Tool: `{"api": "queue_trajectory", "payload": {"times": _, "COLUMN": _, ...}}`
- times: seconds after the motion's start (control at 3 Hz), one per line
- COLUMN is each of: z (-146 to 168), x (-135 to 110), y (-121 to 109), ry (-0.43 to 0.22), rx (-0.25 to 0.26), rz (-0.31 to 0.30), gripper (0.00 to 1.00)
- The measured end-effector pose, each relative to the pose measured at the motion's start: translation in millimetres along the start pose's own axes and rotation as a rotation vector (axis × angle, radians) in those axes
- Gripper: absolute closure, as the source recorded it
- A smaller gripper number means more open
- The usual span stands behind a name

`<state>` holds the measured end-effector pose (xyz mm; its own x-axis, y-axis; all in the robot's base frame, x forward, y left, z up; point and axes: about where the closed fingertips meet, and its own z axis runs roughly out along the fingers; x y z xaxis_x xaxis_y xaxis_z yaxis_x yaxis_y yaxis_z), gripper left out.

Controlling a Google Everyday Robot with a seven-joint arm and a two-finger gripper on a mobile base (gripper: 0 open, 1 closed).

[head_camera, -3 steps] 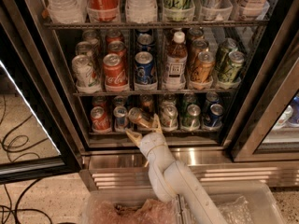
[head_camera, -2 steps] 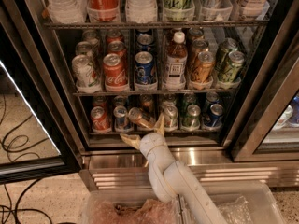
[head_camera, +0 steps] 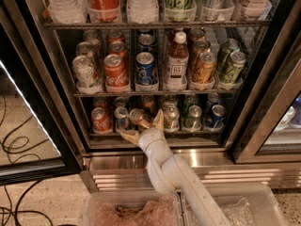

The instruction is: Pick orange can from bottom shelf of fridge

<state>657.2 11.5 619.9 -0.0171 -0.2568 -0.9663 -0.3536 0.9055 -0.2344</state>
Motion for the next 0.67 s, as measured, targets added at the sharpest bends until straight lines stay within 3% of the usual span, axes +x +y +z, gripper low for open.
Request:
{"api": "queue_trajectory", "payload": {"times": 0.33, "z": 0.0, "x": 0.0, "y": 0.0, "ry": 0.0, "rx": 0.0, "rz": 0.0, "gripper": 0.19}}
{"api": "queue_trajectory", "payload": {"times": 0.67, "z": 0.0, "x": 0.0, "y": 0.0, "ry": 0.0, "rx": 0.0, "rz": 0.0, "gripper": 0.3}}
